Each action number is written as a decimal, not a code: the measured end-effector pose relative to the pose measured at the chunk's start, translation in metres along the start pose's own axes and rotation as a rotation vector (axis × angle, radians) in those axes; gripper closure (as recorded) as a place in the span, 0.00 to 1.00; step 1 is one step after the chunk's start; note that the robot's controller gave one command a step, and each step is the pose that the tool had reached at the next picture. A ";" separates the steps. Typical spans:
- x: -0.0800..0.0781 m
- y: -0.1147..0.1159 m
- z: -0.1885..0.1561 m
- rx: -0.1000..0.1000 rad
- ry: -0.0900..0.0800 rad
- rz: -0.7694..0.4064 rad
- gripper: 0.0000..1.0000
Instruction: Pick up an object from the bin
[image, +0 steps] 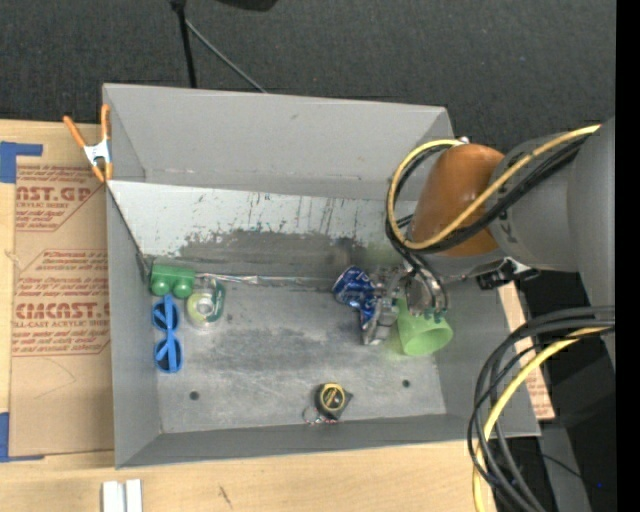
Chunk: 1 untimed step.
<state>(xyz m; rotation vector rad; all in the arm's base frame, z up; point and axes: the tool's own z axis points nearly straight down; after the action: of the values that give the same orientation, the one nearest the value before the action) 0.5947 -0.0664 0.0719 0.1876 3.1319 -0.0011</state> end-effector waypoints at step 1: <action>0.006 -0.047 -0.078 0.002 -0.006 0.019 1.00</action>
Offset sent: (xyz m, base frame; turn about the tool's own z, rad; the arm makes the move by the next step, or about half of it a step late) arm -0.0139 -0.0428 0.0728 0.0157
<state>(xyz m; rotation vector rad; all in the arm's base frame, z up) 0.5827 -0.1120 0.1495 0.2173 3.1240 -0.0051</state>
